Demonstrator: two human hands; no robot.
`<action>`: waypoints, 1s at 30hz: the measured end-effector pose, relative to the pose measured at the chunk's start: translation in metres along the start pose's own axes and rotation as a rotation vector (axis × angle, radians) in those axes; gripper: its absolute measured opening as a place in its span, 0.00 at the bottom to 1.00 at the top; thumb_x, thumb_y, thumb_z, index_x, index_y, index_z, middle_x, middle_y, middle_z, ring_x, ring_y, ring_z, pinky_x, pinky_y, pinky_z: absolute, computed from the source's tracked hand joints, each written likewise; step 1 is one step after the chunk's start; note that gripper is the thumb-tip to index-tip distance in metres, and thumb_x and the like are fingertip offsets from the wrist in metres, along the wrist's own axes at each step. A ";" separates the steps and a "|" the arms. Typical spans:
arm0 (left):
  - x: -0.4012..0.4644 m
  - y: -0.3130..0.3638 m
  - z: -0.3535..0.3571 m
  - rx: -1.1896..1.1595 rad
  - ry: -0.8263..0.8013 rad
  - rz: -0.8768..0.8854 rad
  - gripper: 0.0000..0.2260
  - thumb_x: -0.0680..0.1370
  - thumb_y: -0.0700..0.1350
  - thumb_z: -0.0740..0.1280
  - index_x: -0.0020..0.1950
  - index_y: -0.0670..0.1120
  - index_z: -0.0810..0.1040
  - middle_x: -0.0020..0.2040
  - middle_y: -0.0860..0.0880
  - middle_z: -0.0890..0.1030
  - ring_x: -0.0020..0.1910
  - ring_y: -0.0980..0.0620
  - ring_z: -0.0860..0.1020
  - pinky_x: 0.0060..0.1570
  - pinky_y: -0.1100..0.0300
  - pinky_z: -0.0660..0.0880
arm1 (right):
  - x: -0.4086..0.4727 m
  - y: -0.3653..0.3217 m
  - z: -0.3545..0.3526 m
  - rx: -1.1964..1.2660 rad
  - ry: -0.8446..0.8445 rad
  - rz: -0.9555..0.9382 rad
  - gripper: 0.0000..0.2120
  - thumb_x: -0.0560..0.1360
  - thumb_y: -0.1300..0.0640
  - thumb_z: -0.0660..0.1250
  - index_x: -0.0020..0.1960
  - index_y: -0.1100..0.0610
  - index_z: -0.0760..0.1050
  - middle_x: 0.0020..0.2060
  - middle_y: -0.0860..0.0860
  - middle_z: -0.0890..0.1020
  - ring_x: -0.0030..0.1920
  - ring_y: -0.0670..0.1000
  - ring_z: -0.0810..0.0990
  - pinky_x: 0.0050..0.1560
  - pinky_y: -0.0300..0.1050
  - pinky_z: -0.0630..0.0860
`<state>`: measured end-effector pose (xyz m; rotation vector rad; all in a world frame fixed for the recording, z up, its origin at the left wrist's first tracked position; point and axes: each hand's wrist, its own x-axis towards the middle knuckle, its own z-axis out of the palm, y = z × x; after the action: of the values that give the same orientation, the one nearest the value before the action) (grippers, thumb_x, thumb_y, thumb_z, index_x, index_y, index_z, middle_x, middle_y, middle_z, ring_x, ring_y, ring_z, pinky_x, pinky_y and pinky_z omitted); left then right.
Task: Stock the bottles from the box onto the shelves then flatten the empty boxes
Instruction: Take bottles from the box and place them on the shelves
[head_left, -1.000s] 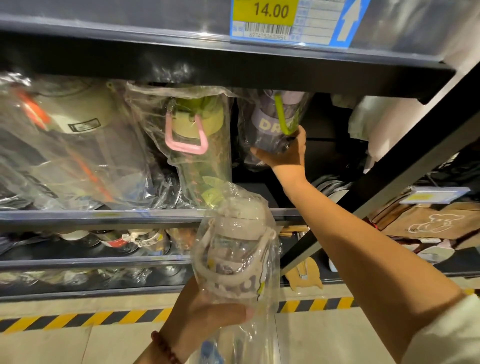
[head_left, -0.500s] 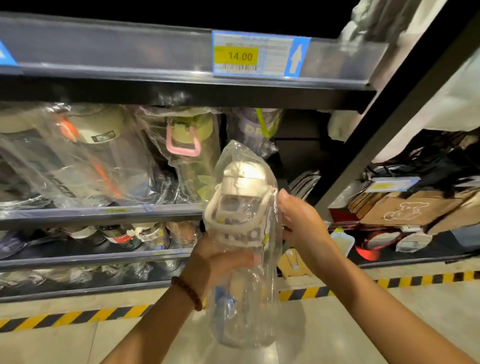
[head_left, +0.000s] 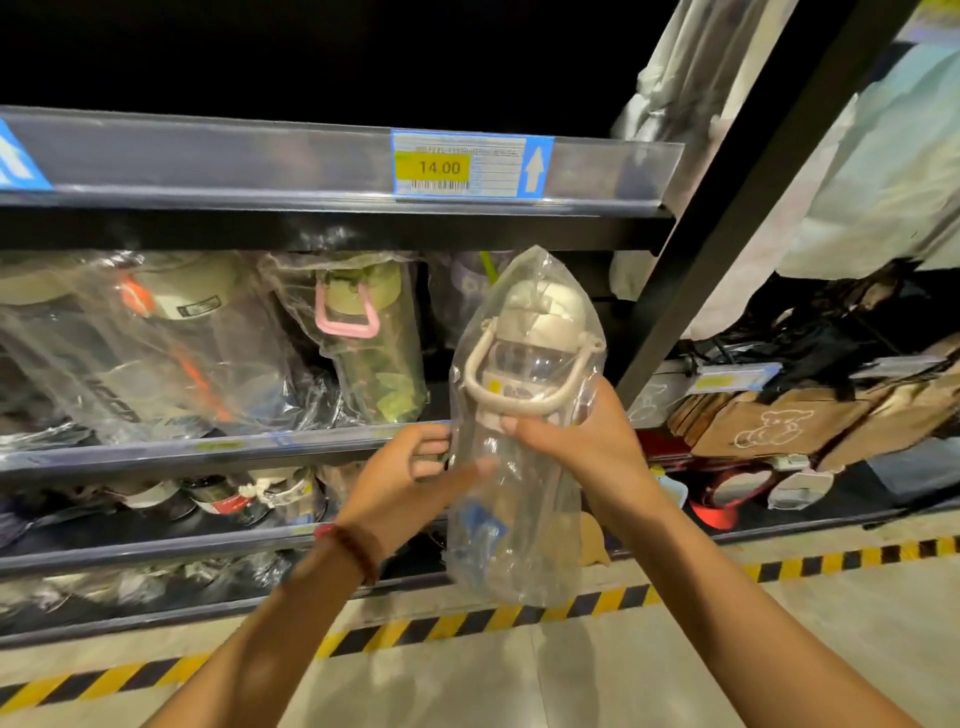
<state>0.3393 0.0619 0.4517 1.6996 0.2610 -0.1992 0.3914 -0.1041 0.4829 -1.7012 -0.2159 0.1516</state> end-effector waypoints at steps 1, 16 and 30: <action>-0.001 -0.011 -0.010 0.082 0.144 -0.035 0.27 0.61 0.61 0.75 0.55 0.51 0.75 0.55 0.53 0.79 0.54 0.56 0.78 0.48 0.63 0.75 | 0.003 0.000 0.000 -0.017 0.045 -0.007 0.28 0.61 0.57 0.80 0.59 0.49 0.74 0.50 0.47 0.83 0.51 0.42 0.82 0.52 0.41 0.79; 0.026 -0.071 -0.069 1.011 0.219 0.089 0.25 0.73 0.47 0.66 0.68 0.51 0.63 0.69 0.51 0.65 0.71 0.48 0.58 0.69 0.49 0.62 | 0.062 0.017 0.028 -0.433 0.347 -0.243 0.38 0.58 0.54 0.77 0.63 0.56 0.63 0.56 0.52 0.73 0.57 0.53 0.75 0.53 0.49 0.77; 0.028 -0.075 -0.080 0.959 0.215 0.156 0.24 0.73 0.44 0.66 0.68 0.49 0.66 0.66 0.51 0.70 0.69 0.49 0.61 0.66 0.51 0.66 | 0.078 0.005 0.039 -0.760 0.228 -0.430 0.33 0.60 0.53 0.79 0.55 0.63 0.65 0.47 0.50 0.66 0.49 0.51 0.66 0.44 0.38 0.64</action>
<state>0.3434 0.1524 0.3837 2.6894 0.1976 -0.0118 0.4589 -0.0493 0.4742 -2.3510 -0.5059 -0.5022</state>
